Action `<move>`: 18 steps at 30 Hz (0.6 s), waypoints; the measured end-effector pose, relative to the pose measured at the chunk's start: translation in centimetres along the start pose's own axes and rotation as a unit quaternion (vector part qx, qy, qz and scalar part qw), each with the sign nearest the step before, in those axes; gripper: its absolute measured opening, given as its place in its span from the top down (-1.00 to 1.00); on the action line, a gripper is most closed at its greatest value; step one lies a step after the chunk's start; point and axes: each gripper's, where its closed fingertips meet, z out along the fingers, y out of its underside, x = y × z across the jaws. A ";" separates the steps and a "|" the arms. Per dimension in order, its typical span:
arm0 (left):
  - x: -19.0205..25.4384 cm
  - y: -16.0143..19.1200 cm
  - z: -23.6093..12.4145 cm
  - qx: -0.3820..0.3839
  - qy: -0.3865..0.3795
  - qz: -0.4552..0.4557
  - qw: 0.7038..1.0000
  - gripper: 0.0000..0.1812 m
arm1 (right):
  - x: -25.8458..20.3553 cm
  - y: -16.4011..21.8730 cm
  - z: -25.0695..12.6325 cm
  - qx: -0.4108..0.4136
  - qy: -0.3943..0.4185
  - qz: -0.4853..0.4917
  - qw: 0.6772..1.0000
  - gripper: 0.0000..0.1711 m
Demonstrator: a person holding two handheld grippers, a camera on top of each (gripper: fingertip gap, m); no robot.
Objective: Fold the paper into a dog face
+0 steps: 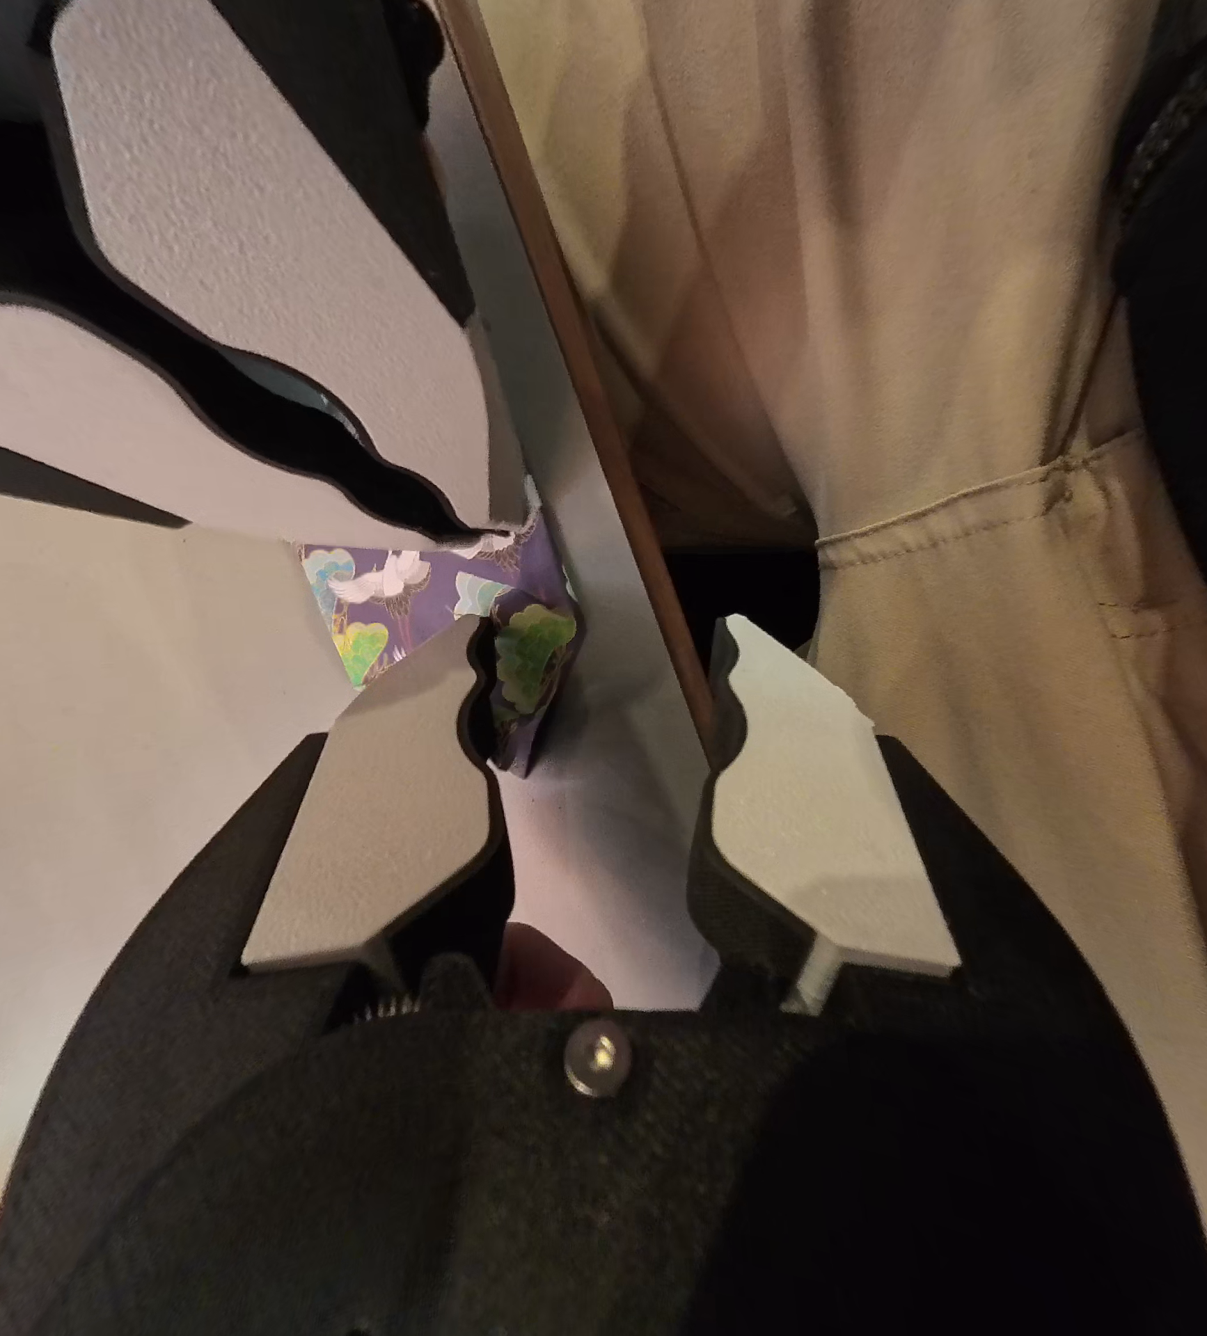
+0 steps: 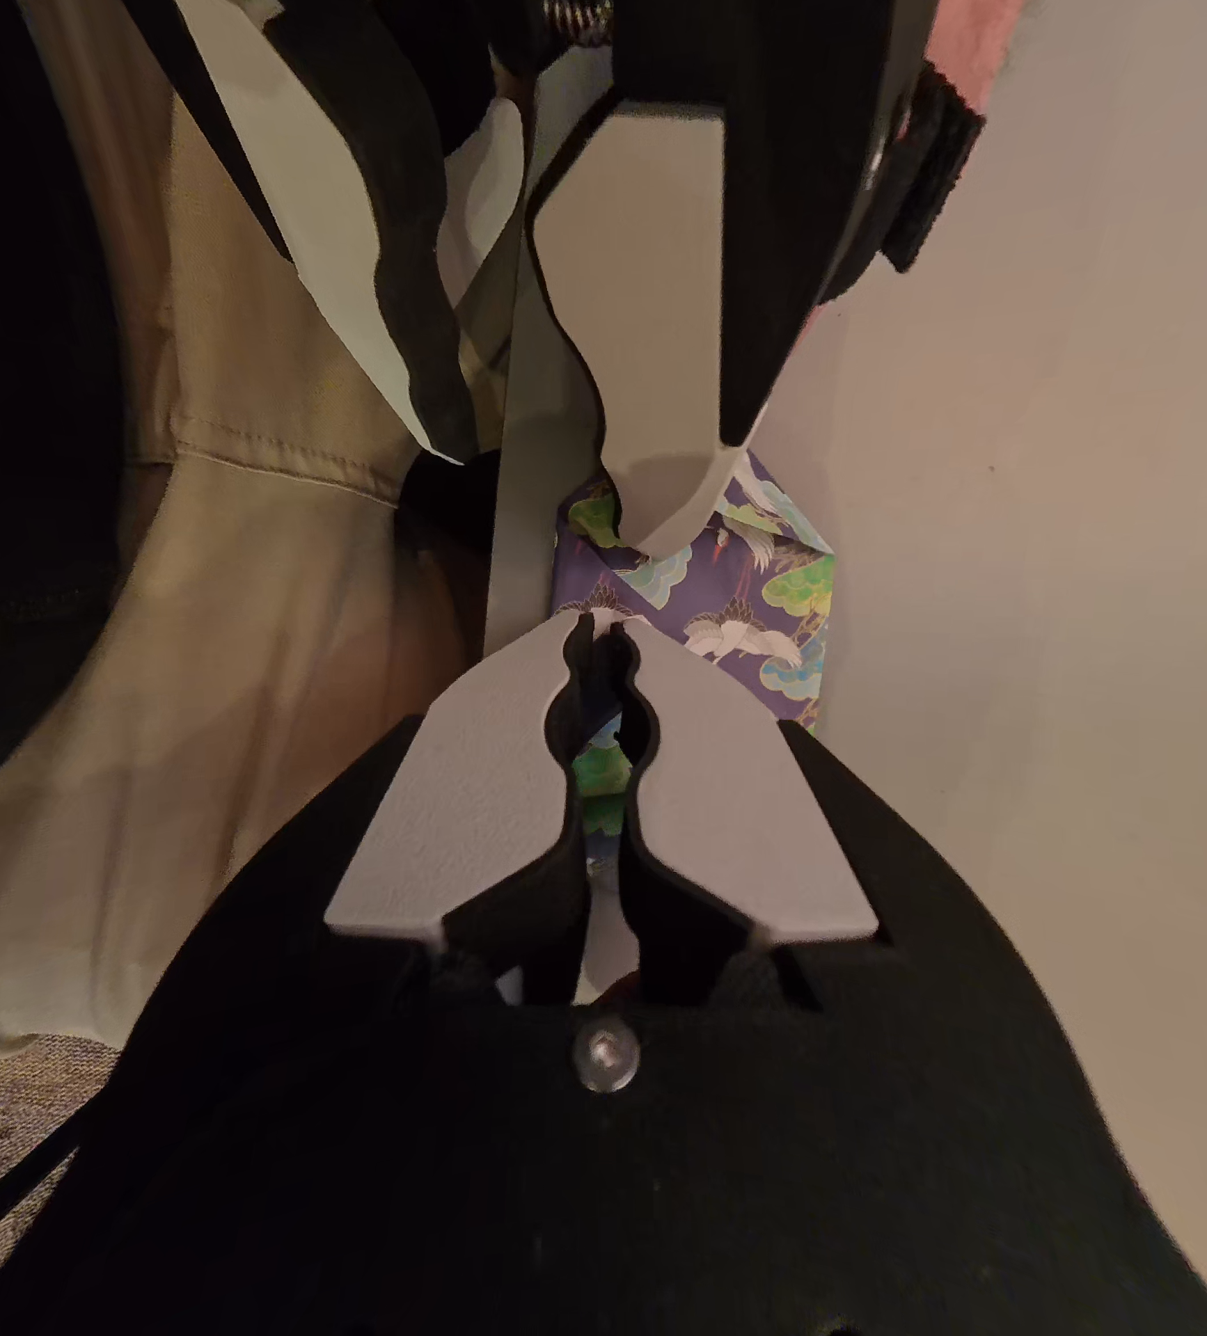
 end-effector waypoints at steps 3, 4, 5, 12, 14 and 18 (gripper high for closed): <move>0.0 0.0 0.0 -0.007 -0.002 0.004 1.000 0.37 | 0.1 0.0 0.0 0.000 0.004 0.001 1.000 0.98; -0.1 -0.1 -0.2 -0.008 -0.009 0.007 1.000 0.37 | 0.1 0.0 0.0 0.001 0.004 0.002 1.000 0.98; -0.1 -0.4 -0.4 -0.003 -0.012 0.007 1.000 0.38 | 0.1 0.0 0.0 0.002 0.005 0.002 1.000 0.98; 1.8 -1.9 0.3 -0.017 -0.024 0.011 1.000 0.36 | 0.1 0.0 0.0 0.007 0.004 0.002 1.000 0.99; 1.8 -2.0 0.3 -0.026 -0.025 0.006 0.999 0.36 | 0.0 0.0 0.0 0.008 0.001 0.004 1.000 0.98; 1.8 -2.1 0.4 -0.025 -0.034 -0.005 0.999 0.34 | 0.1 0.4 -0.8 0.012 0.000 0.024 1.000 0.94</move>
